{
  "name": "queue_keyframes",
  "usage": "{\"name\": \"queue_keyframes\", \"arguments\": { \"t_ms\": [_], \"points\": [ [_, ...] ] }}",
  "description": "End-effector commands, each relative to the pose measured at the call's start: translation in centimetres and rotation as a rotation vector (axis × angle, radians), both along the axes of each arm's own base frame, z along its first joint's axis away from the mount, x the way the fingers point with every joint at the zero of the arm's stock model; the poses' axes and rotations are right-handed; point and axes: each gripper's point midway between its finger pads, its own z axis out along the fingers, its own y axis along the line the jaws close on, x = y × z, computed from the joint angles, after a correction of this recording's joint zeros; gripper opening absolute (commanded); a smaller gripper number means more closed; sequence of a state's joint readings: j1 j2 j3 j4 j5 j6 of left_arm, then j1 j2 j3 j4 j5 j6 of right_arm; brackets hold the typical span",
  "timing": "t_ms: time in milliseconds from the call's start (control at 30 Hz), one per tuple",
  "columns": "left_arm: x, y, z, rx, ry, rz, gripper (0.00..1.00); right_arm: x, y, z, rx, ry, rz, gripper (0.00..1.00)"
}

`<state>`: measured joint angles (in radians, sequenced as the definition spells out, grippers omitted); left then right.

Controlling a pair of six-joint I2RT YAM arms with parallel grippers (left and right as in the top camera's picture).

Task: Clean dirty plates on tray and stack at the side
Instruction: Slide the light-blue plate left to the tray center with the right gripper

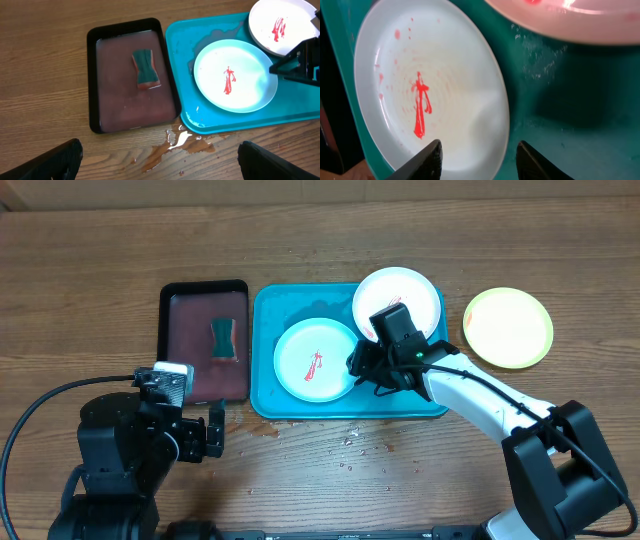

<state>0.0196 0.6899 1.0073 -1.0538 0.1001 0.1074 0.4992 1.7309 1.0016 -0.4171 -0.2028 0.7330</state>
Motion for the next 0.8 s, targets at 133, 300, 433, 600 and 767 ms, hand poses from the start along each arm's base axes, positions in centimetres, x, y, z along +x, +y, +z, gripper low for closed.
{"name": "queue_keyframes", "arguments": {
  "t_ms": [133,300,433,600,767],
  "points": [
    [0.0,0.0,-0.1,-0.003,0.001,0.007,1.00,0.1,0.7,4.4,0.007,-0.013,0.052,0.50],
    [0.0,0.0,-0.1,-0.003,0.003,0.007,1.00,-0.6,-0.1,9.0,-0.022,-0.084,0.113,0.51],
    [-0.3,0.0,-0.4,-0.003,0.015,0.007,1.00,-2.0,-1.4,11.0,-0.053,-0.114,0.137,0.55],
    [-0.4,0.0,-0.6,-0.004,0.027,0.007,1.00,-4.1,-3.2,11.9,-0.114,-0.104,0.168,0.57],
    [-0.3,-0.5,-0.3,-0.024,0.016,-0.016,1.00,-5.1,-3.8,12.2,-0.129,-0.085,0.168,0.58]
  ]
}}
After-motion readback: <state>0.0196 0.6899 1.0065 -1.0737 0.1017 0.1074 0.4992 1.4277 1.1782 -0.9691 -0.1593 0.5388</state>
